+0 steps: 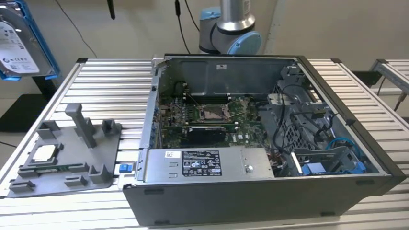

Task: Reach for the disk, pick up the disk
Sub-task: 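Pick up the disk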

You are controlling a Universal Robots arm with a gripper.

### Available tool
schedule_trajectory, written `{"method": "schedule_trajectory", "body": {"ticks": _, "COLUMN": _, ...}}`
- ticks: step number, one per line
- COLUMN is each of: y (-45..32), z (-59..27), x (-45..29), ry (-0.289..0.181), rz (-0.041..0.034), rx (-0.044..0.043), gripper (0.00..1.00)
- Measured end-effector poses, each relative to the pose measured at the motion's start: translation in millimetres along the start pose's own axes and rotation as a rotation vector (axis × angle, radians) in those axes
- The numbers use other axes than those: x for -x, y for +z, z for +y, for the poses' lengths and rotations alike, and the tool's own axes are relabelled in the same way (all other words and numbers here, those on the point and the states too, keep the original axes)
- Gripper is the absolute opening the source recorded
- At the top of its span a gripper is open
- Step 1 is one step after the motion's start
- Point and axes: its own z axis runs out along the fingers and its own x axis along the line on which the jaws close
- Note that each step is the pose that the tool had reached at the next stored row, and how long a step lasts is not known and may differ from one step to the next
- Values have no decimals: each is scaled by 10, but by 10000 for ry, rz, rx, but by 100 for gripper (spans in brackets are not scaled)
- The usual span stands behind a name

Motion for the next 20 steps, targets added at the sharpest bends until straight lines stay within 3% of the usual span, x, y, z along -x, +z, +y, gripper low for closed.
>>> {"method": "schedule_trajectory", "body": {"ticks": 14, "y": -314, "z": 0, "x": -1, "ry": -1, "rz": 0, "rx": 1, "gripper": 0}}
{"method": "schedule_trajectory", "body": {"ticks": 20, "y": -338, "z": 0, "x": 0, "ry": -1, "rz": 0, "rx": 1, "gripper": 0}}
